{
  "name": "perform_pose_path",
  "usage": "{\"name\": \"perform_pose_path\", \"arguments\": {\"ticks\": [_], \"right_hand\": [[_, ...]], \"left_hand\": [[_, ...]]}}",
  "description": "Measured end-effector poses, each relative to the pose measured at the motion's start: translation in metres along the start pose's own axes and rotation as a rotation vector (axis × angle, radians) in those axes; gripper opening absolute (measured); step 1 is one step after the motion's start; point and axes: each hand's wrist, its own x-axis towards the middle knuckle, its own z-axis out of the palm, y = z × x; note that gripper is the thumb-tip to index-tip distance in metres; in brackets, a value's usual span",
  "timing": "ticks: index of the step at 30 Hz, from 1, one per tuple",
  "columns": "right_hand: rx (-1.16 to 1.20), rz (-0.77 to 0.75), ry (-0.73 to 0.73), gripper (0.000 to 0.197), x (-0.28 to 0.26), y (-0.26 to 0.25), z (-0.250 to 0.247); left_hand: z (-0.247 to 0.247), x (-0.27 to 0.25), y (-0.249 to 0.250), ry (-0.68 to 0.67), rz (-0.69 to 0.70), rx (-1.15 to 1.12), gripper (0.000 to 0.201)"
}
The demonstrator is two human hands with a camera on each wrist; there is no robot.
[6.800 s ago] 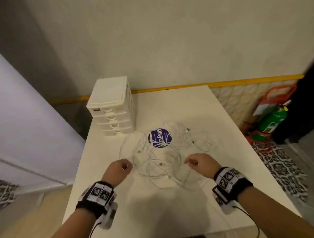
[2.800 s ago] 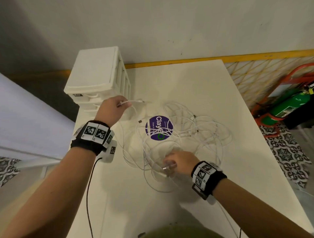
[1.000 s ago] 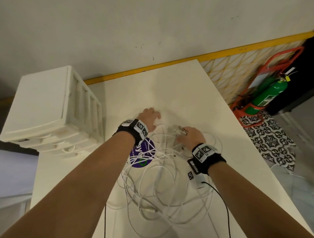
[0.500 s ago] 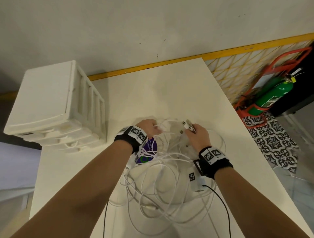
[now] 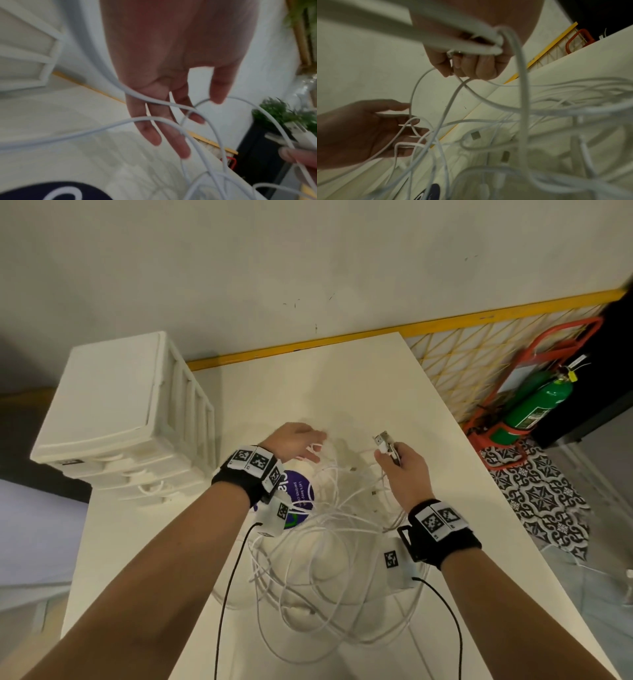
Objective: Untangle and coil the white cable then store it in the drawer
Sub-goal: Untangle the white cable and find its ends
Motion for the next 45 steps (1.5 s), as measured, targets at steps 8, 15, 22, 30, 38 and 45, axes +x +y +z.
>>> {"name": "perform_pose_path", "arguments": {"ticks": [8, 15, 22, 30, 38, 45], "right_hand": [[-0.067, -0.057, -0.177, 0.028, -0.027, -0.012, 0.005], [0.028, -0.082, -0.075, 0.029, -0.03, -0.059, -0.003], [0.369, 0.024, -0.258, 0.025, -0.049, -0.093, 0.013], [0.249, -0.044, -0.317, 0.028, -0.071, -0.095, 0.022], [0.155, -0.222, -0.577, 0.029, -0.086, -0.094, 0.014], [0.228, -0.218, -0.694, 0.019, -0.093, -0.092, 0.007]], "left_hand": [[-0.01, -0.035, 0.009, 0.485, 0.369, -0.155, 0.029], [0.001, -0.085, 0.019, 0.449, 0.539, -0.256, 0.02], [0.037, -0.129, 0.008, 0.362, 0.69, -0.064, 0.049], [0.046, -0.152, -0.011, 0.28, 0.579, -0.093, 0.056], [0.019, -0.157, 0.0, 0.275, 0.475, -0.058, 0.061], [0.004, -0.157, 0.009, -0.025, 0.448, -0.064, 0.055]]}}
